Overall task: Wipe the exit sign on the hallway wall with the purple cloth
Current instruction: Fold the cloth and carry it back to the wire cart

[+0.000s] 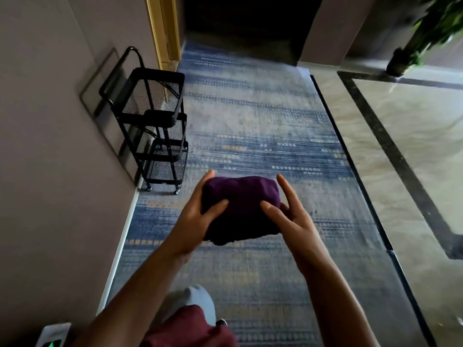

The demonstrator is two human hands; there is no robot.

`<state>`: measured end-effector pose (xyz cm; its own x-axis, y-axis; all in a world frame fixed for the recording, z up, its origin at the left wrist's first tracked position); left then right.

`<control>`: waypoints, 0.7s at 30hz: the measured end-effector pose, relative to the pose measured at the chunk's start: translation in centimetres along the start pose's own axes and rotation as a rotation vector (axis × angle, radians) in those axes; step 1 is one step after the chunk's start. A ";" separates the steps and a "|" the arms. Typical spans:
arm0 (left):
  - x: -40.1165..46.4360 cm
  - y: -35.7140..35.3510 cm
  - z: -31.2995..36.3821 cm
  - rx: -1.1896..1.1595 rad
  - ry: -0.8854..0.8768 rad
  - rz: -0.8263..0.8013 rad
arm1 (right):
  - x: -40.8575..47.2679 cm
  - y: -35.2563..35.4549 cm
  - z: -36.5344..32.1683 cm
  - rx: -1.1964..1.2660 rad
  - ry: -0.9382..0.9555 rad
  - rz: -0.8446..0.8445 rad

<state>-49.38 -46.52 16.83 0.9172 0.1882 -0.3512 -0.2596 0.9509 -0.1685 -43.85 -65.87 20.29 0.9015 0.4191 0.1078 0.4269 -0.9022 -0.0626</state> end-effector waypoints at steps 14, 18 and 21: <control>27.1 -0.6 10.6 0.116 -0.131 -0.043 | 27.3 4.1 4.5 -0.160 -0.009 0.066; 33.7 0.5 14.1 0.119 -0.080 -0.088 | 35.7 5.1 4.5 -0.262 0.022 0.052; 37.7 2.3 16.1 0.181 -0.108 -0.023 | 41.6 4.2 5.6 -0.337 0.049 -0.032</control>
<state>-10.50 -33.33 17.98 0.9520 0.1818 -0.2463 -0.1886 0.9820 -0.0040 -4.20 -51.66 18.96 0.8800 0.4500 0.1520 0.4005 -0.8751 0.2719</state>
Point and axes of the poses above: each hand's wrist, its own x-axis towards the middle knuckle, its own y-axis out of the back of the hand, z = x × y, the point moved 9 cm from there along x, towards the middle knuckle, and after that the axes turned 14 degrees about y, right-handed, at the moved point
